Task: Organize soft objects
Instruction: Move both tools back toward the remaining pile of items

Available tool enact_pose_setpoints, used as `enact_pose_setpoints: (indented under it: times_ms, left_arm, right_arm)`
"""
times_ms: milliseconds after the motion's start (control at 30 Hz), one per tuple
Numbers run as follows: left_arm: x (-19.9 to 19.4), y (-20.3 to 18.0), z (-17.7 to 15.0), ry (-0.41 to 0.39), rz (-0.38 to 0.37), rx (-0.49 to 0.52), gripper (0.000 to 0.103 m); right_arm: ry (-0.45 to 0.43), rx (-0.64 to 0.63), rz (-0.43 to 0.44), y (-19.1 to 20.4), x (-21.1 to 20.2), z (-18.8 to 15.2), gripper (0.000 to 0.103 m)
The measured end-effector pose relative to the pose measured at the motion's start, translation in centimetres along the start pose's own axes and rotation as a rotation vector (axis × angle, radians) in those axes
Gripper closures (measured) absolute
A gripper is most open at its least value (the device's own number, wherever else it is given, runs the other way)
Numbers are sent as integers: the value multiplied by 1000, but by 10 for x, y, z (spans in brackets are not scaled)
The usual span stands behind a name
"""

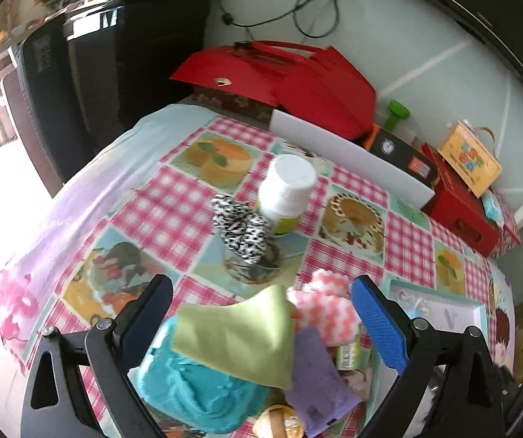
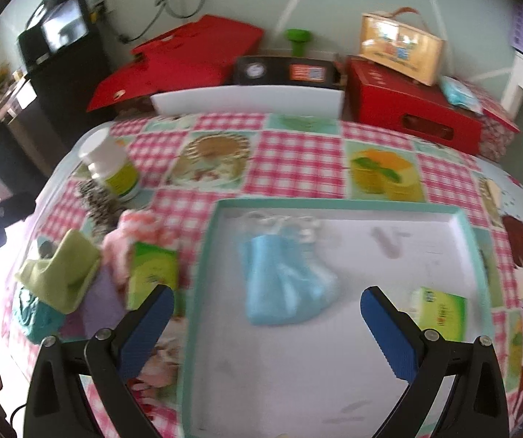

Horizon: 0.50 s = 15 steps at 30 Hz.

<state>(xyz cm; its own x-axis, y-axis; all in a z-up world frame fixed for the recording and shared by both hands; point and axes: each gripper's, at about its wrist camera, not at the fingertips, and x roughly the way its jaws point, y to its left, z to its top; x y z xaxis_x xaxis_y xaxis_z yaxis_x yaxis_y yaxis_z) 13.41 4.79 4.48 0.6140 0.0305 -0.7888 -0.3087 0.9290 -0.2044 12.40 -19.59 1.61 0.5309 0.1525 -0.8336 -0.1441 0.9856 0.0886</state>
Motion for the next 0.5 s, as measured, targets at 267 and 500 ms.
enact_pose_setpoints:
  times_ms: [267, 500]
  left_arm:
    - [6, 20, -5, 28, -2, -34, 5]
    - [7, 21, -10, 35, -9, -14, 5]
  right_arm:
    - [34, -72, 78, 36, 13, -7, 0]
    - [54, -111, 113, 58, 20, -12, 0]
